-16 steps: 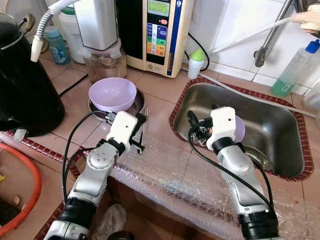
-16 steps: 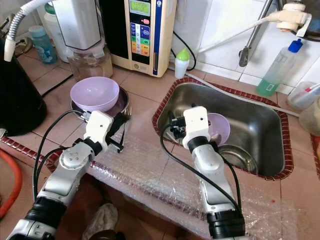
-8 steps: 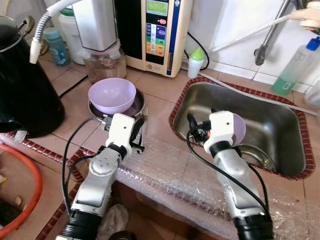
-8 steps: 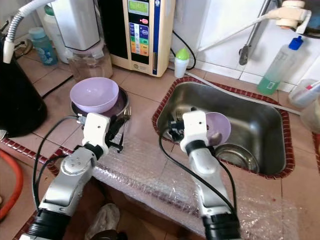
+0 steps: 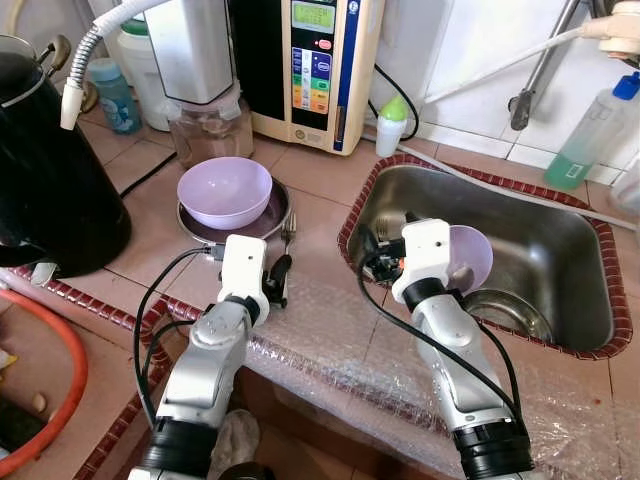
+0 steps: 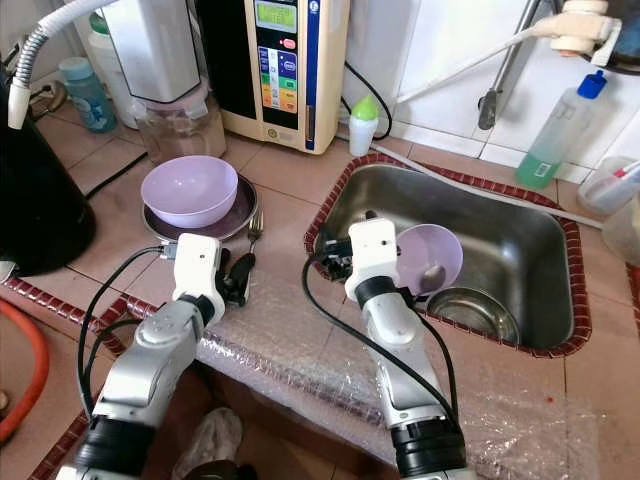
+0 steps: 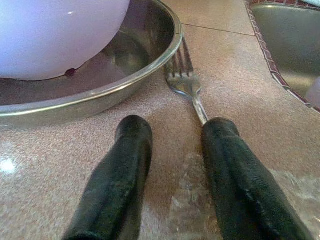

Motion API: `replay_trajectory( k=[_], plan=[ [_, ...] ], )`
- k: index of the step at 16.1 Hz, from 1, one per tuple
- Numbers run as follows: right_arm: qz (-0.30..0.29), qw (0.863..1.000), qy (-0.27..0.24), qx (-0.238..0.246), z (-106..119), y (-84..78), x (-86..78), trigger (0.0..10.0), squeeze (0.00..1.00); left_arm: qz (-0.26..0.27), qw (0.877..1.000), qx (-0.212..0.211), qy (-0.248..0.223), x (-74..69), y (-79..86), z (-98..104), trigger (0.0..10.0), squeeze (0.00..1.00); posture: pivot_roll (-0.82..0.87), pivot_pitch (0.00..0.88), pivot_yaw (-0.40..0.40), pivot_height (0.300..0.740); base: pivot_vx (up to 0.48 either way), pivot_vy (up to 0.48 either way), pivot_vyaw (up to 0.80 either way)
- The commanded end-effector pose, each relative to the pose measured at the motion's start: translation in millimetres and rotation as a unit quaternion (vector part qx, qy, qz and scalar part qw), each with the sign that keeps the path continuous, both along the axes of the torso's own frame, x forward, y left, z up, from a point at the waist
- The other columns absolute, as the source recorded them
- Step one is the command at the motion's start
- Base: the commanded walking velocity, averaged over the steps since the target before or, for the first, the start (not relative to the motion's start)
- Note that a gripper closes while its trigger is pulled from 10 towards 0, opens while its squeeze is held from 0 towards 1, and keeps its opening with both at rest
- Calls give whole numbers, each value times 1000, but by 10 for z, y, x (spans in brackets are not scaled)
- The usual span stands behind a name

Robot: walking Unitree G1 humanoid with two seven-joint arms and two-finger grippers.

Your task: Kitchen organization

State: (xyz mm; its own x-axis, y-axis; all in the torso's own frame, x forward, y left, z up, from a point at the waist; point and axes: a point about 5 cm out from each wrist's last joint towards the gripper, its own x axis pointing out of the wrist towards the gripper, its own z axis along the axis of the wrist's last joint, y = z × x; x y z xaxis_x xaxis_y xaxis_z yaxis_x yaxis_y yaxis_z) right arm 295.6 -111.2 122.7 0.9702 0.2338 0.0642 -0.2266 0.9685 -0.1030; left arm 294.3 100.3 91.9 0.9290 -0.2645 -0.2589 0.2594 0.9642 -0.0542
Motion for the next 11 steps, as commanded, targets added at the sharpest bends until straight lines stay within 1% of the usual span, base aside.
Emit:
replay_trajectory(
  k=[1,3,4,5,6,8,11],
  plan=[
    [5,1000,-8,-3,19,-8,4,10000,0,2,999,6,37,-13,-15,-129,10000,1000,-41,0,31,740,0,0,0],
    [-3,1000,-13,-9,35,-45,4,10000,0,-3,998,3,57,37,-59,-181,10000,1000,-64,0,37,740,0,0,0],
    [-4,1000,-14,-10,38,-55,4,10000,0,-3,998,4,59,49,-68,-187,10000,1000,-67,0,38,740,0,0,0],
    [-8,1000,-16,-13,46,-82,1,10000,0,-14,998,3,65,95,-117,-191,10000,1000,-85,0,41,740,0,0,0],
    [-13,1000,-19,-16,54,-109,-5,10000,0,-23,998,-3,60,170,-175,-145,10000,1000,-91,0,42,740,0,0,0],
    [-17,999,-21,-19,63,-142,-12,10000,0,-33,999,-5,42,225,-240,-55,10000,1000,-109,0,50,740,0,0,0],
    [-22,999,-26,-21,84,-158,-10,10000,0,-43,999,4,20,233,-270,5,10000,1000,-121,0,55,740,0,0,0]
  ],
)
